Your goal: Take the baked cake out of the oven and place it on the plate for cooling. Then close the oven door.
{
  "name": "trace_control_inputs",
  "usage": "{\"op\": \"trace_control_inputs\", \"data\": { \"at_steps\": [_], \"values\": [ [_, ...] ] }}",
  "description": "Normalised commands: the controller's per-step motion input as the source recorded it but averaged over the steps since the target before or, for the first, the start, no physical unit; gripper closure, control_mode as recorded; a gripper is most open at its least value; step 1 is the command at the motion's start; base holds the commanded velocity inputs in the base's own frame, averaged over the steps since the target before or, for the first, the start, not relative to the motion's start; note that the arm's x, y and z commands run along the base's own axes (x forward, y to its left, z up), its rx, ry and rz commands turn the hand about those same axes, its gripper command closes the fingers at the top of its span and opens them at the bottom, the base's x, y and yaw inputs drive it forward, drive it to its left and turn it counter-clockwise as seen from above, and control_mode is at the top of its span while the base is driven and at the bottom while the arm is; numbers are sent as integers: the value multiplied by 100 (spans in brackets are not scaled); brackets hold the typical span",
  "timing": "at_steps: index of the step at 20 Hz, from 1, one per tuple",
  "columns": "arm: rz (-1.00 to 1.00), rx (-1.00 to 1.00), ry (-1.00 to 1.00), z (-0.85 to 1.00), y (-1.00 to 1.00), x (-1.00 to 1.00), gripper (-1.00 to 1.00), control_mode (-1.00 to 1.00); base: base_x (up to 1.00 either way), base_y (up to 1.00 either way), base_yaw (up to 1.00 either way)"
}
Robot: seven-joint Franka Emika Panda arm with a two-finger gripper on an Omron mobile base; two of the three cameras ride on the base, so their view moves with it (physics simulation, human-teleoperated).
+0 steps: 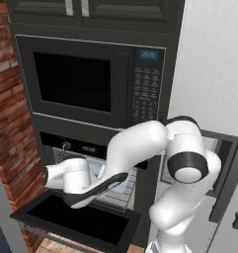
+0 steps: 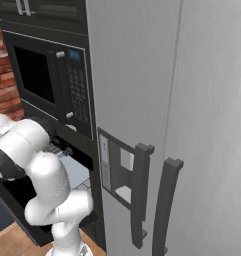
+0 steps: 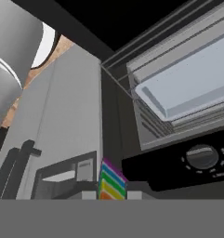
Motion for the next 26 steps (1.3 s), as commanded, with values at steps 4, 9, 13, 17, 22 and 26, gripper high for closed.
{"op": "trace_control_inputs", "data": {
  "at_steps": [4,9,13,17,22,26],
  "values": [
    [4,6,0,100,-47,-50,100,-100,0,0,0],
    [0,9,5,79,-54,-37,100,-100,0,0,0],
    [0,7,11,36,-41,-19,100,-100,0,0,0],
    [0,0,10,1,-17,-3,100,-100,0,0,0],
    [0,0,1,0,0,0,100,100,-11,-2,0],
    [0,0,0,0,0,0,100,100,-77,-19,-11]
  ]
}}
